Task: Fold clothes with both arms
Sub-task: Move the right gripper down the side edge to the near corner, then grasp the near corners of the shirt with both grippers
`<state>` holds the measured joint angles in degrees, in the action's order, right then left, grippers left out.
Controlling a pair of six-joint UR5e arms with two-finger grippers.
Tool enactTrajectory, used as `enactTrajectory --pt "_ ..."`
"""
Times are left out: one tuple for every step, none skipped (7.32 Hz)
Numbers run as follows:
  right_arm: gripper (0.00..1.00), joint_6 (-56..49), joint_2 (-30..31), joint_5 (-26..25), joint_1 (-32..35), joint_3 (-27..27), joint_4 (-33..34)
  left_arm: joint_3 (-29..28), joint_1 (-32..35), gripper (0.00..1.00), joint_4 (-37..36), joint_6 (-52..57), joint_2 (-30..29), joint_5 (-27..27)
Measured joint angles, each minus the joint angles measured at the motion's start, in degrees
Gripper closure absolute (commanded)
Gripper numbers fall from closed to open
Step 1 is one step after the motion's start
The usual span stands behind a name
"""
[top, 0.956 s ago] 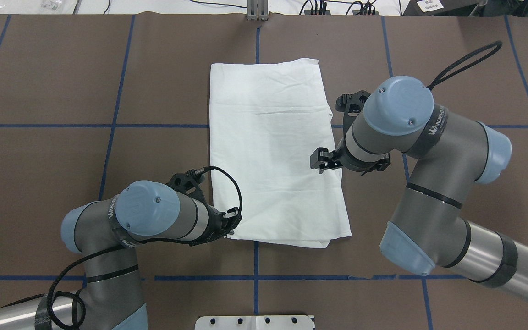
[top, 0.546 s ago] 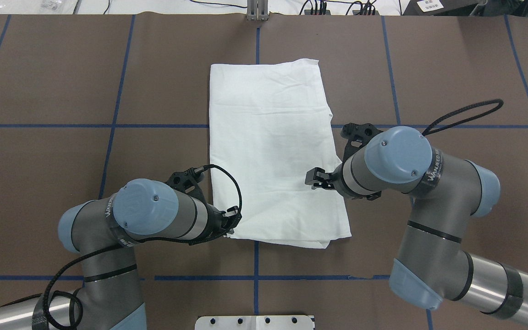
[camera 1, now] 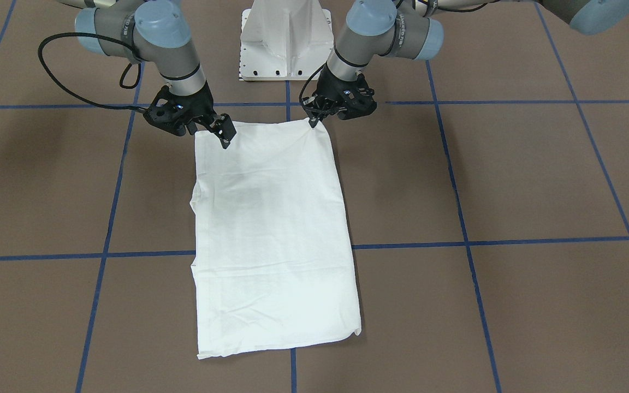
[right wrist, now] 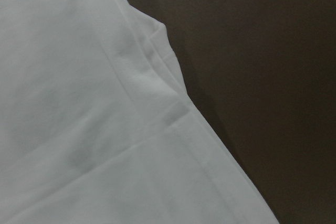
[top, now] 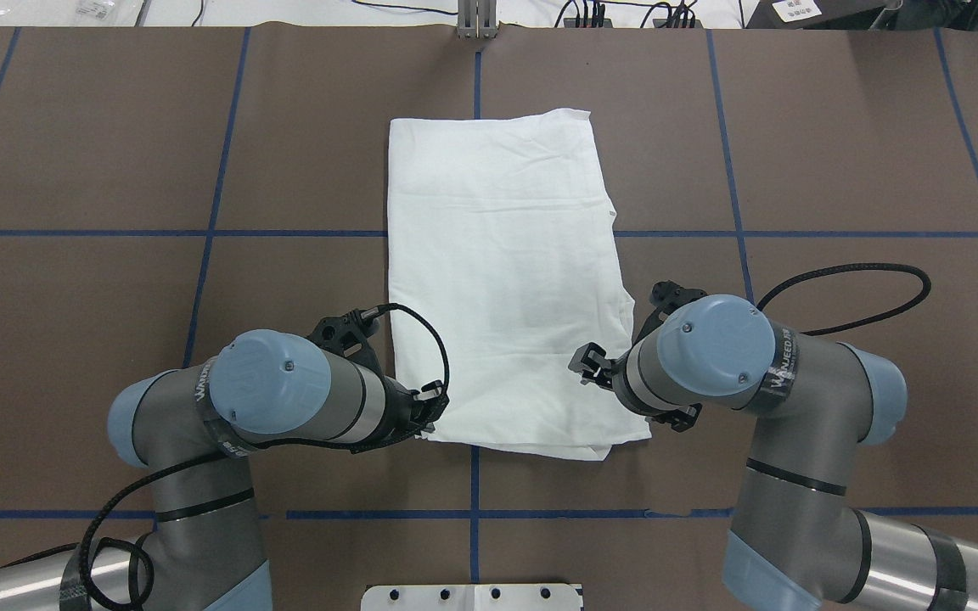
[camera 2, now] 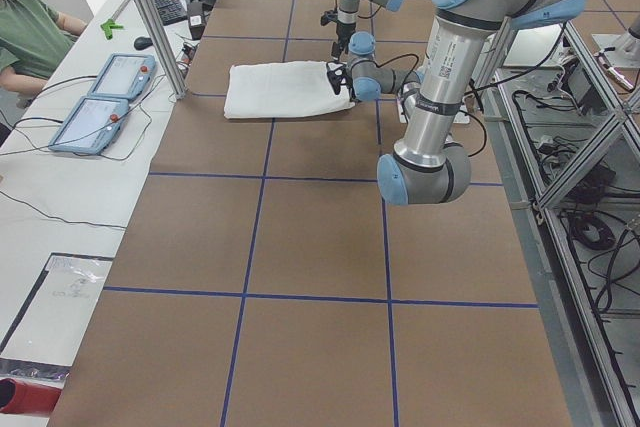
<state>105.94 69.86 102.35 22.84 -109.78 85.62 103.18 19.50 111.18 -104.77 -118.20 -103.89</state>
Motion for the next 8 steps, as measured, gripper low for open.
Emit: enactTrajectory --pt "0.0 2.25 -0.73 -0.35 -1.49 -0.07 2.57 0.12 0.01 1.0 0.0 0.0 -0.01 0.0" --pt "0.0 3.64 -1.06 -1.07 -3.12 -0.07 3.73 0.2 0.01 1.0 0.0 0.0 -0.01 0.0" --pt "0.0 4.34 -1.28 -1.76 -4.38 -0.06 4.16 0.27 0.01 1.0 0.0 0.0 -0.01 0.0" --pt "0.0 4.64 -1.46 -2.1 -5.14 0.14 4.25 0.31 0.01 1.0 0.0 0.0 -0.04 0.0" --pt "0.0 4.75 -1.55 -2.3 -5.59 0.43 4.17 0.39 0.04 1.0 0.0 -0.01 -0.07 0.0" --pt "0.0 4.78 -1.8 -2.4 -5.8 0.75 4.08 0.47 0.05 1.0 0.0 -0.05 -0.09 0.02" --pt "0.0 4.8 -2.21 -2.46 -5.87 1.18 4.05 0.5 0.03 1.0 0.0 -0.07 -0.1 0.05" --pt "0.0 4.79 -2.46 -2.51 -5.9 1.66 4.01 0.52 0.02 1.0 0.0 -0.06 -0.09 0.07"
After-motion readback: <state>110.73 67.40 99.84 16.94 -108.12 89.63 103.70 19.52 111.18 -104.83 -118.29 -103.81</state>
